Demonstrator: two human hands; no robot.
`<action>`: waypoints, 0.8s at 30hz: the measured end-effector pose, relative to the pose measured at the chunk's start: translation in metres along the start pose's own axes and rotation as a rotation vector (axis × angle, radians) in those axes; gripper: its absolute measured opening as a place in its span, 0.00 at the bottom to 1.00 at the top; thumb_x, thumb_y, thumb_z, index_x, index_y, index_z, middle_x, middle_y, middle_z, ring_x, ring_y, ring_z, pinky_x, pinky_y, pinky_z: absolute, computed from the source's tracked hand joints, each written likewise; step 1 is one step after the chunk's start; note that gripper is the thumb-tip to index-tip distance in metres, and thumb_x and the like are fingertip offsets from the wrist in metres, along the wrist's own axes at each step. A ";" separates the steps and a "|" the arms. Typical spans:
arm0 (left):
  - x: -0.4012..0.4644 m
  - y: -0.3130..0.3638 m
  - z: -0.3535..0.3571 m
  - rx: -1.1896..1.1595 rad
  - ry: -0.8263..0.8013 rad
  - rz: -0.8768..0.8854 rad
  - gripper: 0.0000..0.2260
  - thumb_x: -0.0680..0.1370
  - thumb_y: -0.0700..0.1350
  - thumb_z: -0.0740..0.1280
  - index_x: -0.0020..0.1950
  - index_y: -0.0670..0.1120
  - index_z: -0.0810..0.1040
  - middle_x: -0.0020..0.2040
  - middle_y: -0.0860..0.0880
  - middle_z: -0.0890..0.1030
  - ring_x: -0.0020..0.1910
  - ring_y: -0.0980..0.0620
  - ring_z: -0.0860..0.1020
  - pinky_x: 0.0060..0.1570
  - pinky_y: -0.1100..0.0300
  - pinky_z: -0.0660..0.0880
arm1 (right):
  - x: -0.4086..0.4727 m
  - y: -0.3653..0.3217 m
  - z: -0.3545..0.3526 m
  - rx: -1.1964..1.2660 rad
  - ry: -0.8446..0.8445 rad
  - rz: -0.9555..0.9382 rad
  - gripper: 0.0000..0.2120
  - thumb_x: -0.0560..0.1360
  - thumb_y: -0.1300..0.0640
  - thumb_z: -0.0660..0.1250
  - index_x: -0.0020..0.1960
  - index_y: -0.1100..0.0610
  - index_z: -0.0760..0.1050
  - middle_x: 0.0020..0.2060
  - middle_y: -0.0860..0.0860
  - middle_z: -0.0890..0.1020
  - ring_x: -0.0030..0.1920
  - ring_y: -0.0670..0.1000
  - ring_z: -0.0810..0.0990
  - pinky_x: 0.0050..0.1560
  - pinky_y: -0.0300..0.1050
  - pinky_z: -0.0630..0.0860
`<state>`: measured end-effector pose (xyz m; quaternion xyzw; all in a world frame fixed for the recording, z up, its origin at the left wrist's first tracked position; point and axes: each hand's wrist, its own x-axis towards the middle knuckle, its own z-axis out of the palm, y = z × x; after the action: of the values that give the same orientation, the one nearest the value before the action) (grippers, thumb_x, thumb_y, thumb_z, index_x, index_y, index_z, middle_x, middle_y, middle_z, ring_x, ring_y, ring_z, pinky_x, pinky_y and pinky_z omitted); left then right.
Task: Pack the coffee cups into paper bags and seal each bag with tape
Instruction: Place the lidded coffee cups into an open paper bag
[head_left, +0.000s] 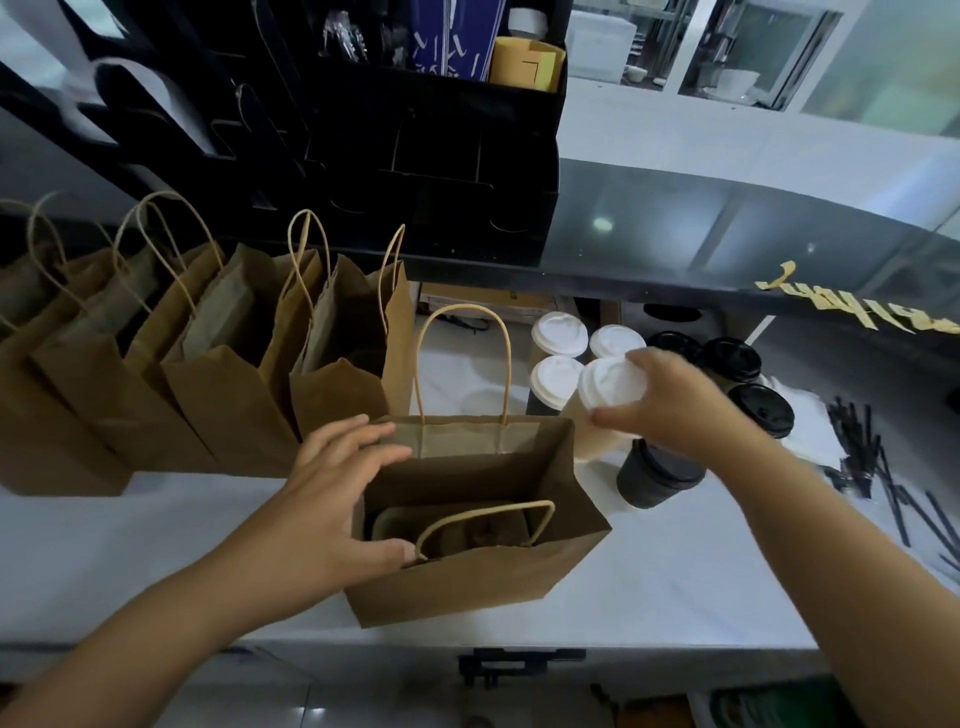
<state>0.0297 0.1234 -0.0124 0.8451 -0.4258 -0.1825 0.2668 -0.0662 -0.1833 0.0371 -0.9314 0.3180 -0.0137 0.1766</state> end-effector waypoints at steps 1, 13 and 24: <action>0.001 0.002 0.001 -0.016 0.002 -0.001 0.38 0.60 0.71 0.59 0.68 0.66 0.52 0.64 0.78 0.43 0.65 0.77 0.36 0.66 0.63 0.56 | -0.001 -0.001 -0.012 0.047 0.018 -0.006 0.36 0.64 0.43 0.74 0.66 0.56 0.69 0.56 0.52 0.75 0.49 0.50 0.72 0.46 0.44 0.69; 0.018 0.023 0.016 -0.137 -0.020 -0.056 0.49 0.64 0.62 0.74 0.74 0.61 0.43 0.70 0.67 0.43 0.71 0.59 0.51 0.70 0.56 0.62 | -0.046 -0.031 -0.089 0.389 -0.202 -0.304 0.31 0.61 0.46 0.76 0.61 0.36 0.69 0.51 0.41 0.77 0.47 0.43 0.80 0.47 0.40 0.79; 0.013 0.021 0.022 -0.267 -0.009 0.032 0.29 0.75 0.64 0.56 0.68 0.71 0.41 0.69 0.70 0.47 0.69 0.66 0.55 0.65 0.64 0.60 | -0.035 -0.045 -0.023 0.141 -0.444 -0.308 0.41 0.58 0.27 0.62 0.68 0.40 0.64 0.55 0.42 0.74 0.51 0.46 0.77 0.52 0.40 0.74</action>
<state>0.0122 0.0957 -0.0178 0.7944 -0.4125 -0.2369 0.3777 -0.0709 -0.1366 0.0773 -0.9344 0.1243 0.1420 0.3021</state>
